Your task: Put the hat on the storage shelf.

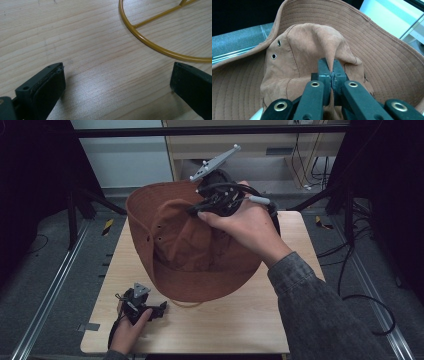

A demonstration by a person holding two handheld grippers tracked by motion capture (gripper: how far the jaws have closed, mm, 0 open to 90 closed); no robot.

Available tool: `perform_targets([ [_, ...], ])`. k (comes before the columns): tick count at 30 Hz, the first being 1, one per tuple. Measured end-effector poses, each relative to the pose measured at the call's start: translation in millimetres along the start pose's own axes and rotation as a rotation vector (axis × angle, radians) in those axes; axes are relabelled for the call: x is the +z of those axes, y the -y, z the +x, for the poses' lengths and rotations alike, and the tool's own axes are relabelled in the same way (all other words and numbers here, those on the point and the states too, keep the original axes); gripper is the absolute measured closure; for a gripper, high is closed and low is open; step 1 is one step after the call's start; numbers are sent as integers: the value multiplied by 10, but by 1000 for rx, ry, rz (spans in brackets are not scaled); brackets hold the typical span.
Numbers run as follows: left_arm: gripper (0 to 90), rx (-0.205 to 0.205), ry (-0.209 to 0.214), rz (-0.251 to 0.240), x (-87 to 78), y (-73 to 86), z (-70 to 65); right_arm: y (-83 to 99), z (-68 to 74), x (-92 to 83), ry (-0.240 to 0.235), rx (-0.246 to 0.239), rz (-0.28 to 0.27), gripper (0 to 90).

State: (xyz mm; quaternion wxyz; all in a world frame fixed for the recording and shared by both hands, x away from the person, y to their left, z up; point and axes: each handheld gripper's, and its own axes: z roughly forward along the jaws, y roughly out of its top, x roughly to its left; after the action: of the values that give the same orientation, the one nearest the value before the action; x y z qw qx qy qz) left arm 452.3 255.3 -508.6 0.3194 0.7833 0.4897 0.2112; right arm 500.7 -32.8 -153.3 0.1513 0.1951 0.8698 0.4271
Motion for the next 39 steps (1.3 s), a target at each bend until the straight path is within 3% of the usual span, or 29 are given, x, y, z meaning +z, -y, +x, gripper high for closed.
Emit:
perform_targets([
  [13, 0, 0, -2, 1, 0, 0, -1, -85, 84, 115, -21, -12, -17, 892],
  [39, 0, 2, 0, 2, 0, -1, 0, -106, 201, 286, -40, -30, 14, 892],
])
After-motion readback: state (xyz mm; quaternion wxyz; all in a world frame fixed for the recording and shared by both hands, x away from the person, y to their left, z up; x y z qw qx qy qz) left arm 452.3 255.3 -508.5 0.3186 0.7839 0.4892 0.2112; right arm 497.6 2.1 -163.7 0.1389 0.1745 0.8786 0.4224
